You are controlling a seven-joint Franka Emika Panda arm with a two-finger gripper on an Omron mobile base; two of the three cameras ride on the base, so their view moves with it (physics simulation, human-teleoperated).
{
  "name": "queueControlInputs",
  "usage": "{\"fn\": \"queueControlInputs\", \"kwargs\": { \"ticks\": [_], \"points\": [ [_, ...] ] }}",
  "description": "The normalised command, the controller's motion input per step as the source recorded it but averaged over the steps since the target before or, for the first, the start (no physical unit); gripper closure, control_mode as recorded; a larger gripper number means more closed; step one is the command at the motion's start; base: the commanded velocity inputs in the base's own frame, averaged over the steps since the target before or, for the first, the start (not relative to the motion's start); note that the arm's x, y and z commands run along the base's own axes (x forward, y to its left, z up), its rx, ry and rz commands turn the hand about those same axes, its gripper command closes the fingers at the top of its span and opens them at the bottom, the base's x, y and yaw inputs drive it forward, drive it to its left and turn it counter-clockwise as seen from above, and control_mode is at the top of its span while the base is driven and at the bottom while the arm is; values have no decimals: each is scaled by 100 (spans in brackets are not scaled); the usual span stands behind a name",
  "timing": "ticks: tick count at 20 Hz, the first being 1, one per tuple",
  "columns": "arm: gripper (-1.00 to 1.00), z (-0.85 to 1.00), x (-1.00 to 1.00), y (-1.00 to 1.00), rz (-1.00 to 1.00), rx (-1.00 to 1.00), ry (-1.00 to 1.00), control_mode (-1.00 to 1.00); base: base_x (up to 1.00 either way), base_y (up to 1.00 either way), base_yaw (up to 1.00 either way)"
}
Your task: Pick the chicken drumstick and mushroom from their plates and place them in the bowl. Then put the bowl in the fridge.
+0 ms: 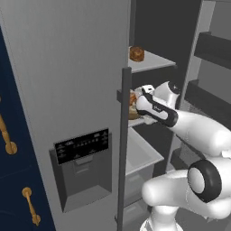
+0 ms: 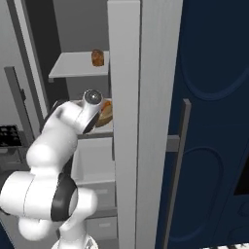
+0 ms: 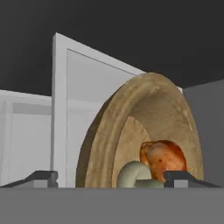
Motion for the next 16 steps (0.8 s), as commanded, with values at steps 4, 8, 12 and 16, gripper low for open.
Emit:
{"fn": "queueControlInputs", "kwargs": {
  "ticks": [4, 8, 12, 16],
  "points": [
    [-100, 89, -73, -24, -20, -2, -2, -100, 0, 0, 0],
    [-100, 69, -100, -33, -33, 0, -3, -100, 0, 0, 0],
    [-100, 65, -100, -49, -23, 0, -2, -100, 0, 0, 0],
    [-100, 63, -100, -24, -10, 0, -1, -100, 0, 0, 0]
  ]
}}
